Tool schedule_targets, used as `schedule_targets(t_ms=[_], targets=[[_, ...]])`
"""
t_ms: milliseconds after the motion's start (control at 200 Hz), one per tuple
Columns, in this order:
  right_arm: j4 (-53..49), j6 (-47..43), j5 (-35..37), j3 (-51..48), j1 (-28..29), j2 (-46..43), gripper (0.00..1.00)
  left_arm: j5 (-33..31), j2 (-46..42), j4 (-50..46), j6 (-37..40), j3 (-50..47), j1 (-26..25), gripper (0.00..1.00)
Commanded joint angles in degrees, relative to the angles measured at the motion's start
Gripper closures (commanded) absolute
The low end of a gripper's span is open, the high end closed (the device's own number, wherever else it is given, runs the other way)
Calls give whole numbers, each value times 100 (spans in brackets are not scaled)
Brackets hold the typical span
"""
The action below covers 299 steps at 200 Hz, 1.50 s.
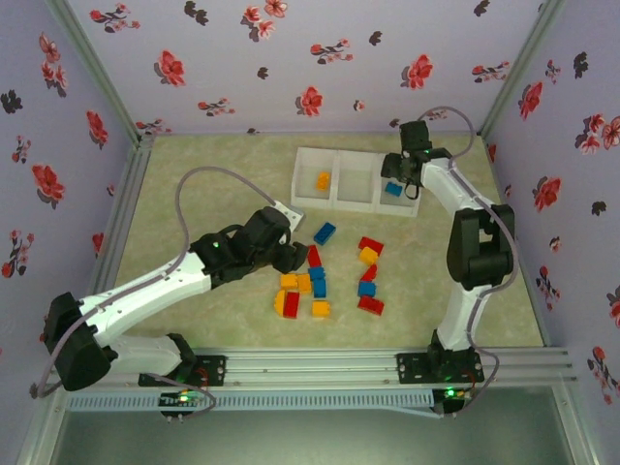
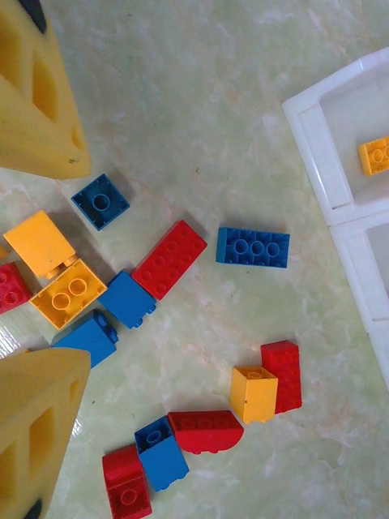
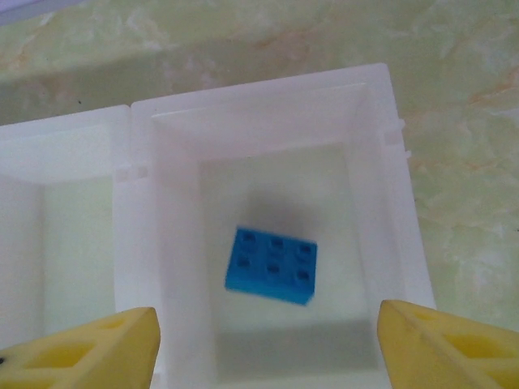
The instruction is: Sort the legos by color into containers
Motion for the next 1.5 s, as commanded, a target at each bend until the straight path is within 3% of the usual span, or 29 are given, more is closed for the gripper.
schedule_targets(t_ms=[0, 435, 775, 1175, 1490], targets=[[-265, -75, -16, 90, 14, -157, 28, -113, -108, -21, -79, -13, -50, 41], [38, -133, 548, -1991, 1199, -2096, 29, -383, 257, -603, -1042, -37, 4, 40], [462, 537, 801, -3807, 1870, -3327, 30, -149, 903, -929, -2033, -183, 47, 40], [227, 711, 1056, -4021, 2054, -3563, 31, 205, 931, -757, -3176, -1086, -107, 51], [236, 765, 1089, -4097, 2063, -3482, 32, 306, 1059, -599, -3382, -1221, -375, 51]])
